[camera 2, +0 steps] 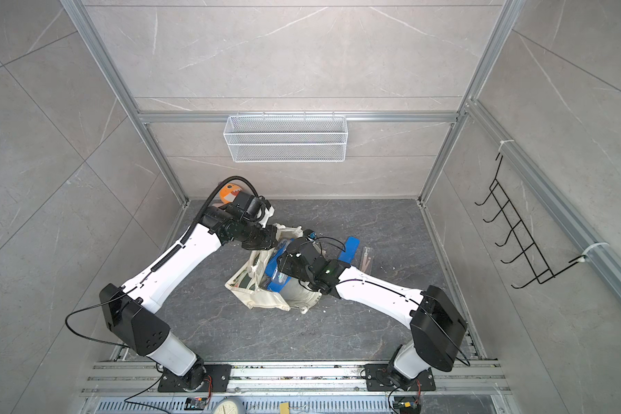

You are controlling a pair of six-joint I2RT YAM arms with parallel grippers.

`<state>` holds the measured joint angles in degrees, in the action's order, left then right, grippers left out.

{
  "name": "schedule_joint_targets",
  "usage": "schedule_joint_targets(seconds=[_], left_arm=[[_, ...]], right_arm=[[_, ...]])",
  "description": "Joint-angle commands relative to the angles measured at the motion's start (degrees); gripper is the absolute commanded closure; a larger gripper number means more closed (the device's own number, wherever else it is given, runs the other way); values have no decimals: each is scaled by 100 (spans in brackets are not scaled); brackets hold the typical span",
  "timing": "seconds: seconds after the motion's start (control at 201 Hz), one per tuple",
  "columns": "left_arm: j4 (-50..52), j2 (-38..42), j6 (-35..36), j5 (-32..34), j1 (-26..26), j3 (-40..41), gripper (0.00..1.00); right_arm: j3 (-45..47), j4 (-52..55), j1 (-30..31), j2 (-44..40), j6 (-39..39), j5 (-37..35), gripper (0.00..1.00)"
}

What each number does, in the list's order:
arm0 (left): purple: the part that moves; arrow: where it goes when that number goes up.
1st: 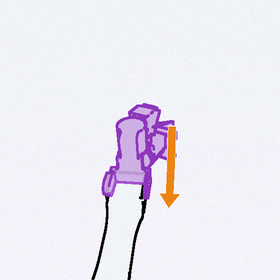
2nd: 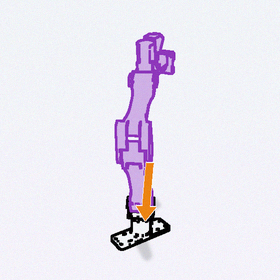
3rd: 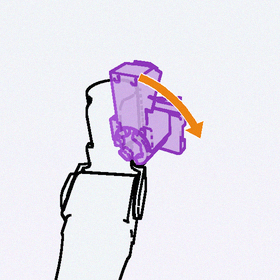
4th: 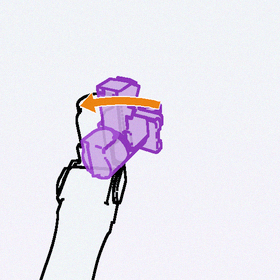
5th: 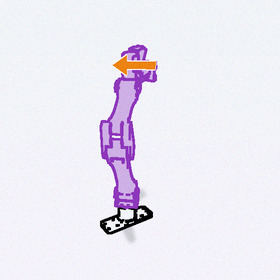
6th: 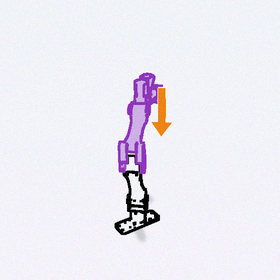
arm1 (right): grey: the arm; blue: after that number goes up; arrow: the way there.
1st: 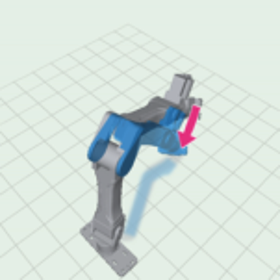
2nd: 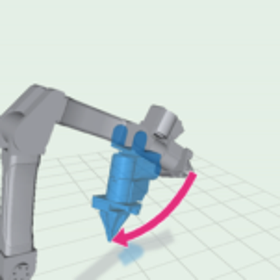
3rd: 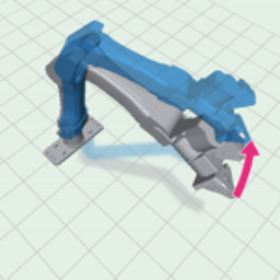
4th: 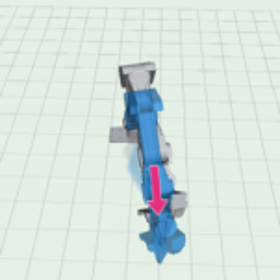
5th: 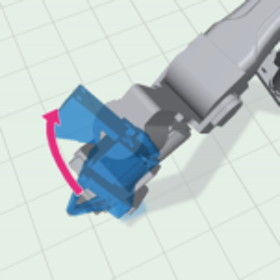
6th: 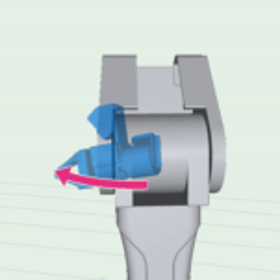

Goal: Take out the compass set from the canvas bag
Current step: Pick up the compass set from the canvas bag.

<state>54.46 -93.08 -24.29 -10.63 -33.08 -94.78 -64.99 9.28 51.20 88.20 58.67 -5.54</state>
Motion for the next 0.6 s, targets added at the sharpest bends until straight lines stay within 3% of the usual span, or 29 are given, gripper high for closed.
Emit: schedule_joint_targets(seconds=[0.0,0.598], left_arm=[[17,27,-41,-199,-10,-155,100],[8,-23,-35,-212,-13,-242,100]], right_arm=[[47,325,-19,-347,-253,-227,65],[-517,1992,-115,-1523,-1225,-794,67]])
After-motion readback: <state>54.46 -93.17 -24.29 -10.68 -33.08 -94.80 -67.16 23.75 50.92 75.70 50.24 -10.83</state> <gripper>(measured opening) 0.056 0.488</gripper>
